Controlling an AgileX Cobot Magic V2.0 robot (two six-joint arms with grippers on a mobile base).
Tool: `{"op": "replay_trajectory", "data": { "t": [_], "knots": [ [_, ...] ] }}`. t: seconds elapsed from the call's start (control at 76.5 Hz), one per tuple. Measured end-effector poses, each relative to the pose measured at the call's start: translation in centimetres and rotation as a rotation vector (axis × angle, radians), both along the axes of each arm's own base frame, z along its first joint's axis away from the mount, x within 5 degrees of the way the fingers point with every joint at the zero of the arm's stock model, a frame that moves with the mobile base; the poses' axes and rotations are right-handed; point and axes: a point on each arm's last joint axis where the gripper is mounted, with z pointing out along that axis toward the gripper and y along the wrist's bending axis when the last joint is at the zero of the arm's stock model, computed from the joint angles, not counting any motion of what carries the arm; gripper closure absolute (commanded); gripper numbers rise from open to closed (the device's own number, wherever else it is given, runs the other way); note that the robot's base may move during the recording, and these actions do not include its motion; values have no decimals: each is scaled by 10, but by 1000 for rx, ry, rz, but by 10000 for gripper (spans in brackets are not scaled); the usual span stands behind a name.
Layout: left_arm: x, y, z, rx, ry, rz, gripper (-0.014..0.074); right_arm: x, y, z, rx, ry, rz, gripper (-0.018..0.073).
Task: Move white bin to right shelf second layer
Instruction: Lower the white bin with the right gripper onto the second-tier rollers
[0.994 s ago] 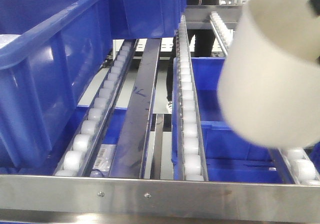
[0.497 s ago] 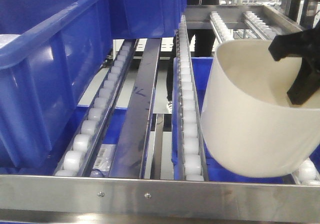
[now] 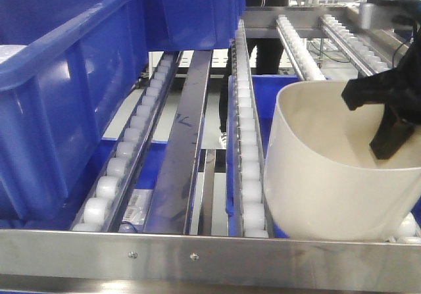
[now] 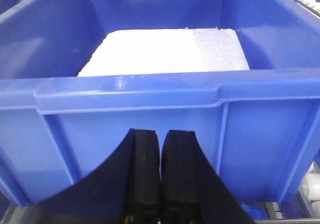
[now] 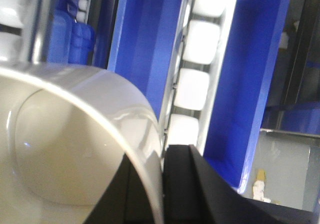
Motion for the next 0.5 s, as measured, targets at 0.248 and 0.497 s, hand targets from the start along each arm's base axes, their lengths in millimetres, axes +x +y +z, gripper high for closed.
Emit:
{"op": "replay_trajectory", "data": {
  "t": [0.248, 0.497],
  "knots": [
    [0, 0, 0, 0, 0, 0, 512, 5, 1, -6, -3, 10, 1, 504],
    [0, 0, 0, 0, 0, 0, 512, 5, 2, -6, -3, 11, 1, 504]
  ]
}}
